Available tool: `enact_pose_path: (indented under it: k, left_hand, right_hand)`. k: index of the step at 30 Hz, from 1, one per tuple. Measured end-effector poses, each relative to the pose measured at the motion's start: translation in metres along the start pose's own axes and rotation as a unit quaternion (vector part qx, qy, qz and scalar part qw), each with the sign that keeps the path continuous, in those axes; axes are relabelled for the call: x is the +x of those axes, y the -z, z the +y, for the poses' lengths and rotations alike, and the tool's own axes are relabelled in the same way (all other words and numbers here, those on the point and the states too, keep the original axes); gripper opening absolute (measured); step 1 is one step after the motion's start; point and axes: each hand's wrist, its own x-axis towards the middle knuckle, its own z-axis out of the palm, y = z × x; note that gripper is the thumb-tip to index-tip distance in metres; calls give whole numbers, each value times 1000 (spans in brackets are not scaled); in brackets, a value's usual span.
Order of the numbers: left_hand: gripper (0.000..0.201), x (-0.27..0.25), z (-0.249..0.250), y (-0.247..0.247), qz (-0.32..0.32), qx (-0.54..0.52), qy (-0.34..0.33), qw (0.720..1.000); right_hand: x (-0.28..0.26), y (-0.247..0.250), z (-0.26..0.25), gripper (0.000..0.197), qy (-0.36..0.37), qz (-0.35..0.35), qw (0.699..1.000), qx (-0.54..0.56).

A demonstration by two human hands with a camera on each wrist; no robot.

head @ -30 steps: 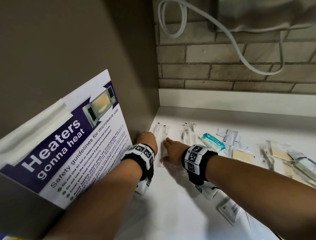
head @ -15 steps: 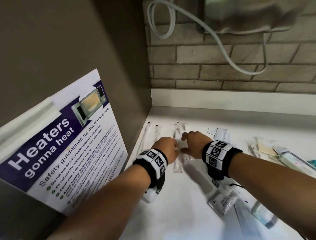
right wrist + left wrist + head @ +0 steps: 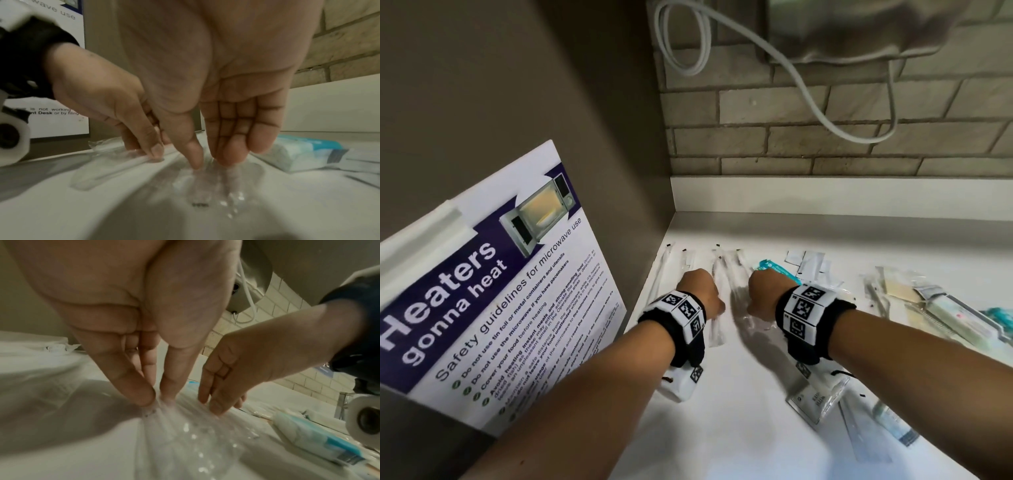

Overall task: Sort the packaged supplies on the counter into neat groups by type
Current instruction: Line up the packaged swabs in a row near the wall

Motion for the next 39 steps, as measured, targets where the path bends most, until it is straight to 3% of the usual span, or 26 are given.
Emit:
enact_pose_path:
  k: [2, 4, 6, 8, 13, 19, 22, 25, 31, 39]
  left_hand:
    - [12, 1, -1, 2, 11, -11, 0, 1000]
    - [7, 0, -2, 5, 24, -45, -1, 999]
    - [26, 1, -2, 8, 31, -78, -2, 997]
    - [30, 3, -4, 9, 26, -81, -9, 996]
    - [28, 9, -10, 4, 20, -35, -24, 999]
    - [32, 6, -11, 7, 23, 92, -49, 994]
    - [40, 0, -13, 9, 22, 106, -113, 988]
    - [46, -7, -18, 5, 0, 194, -175, 965]
    - [57, -7, -26, 5, -19, 309, -181, 934]
    - [39, -8, -28, 17, -54, 323, -171, 929]
  right_hand:
    - [-4, 0, 2, 12, 3, 0, 1000, -1]
    - [-4, -2, 3, 31, 12, 9, 1000, 6]
    - [0, -4, 1, 62, 44, 28, 999, 3]
    - [5, -5, -2, 76, 91, 30, 994, -45]
    - [7, -5, -8, 70, 89, -27, 994, -51]
    - [7, -6, -6, 70, 77, -20, 996, -31]
    - [7, -8, -4, 72, 84, -18, 996, -25]
    - [5, -8, -5, 78, 102, -26, 994, -17]
    - [4, -7, -4, 77, 95, -38, 995, -17]
    - [4, -11, -5, 90, 84, -38, 996, -7]
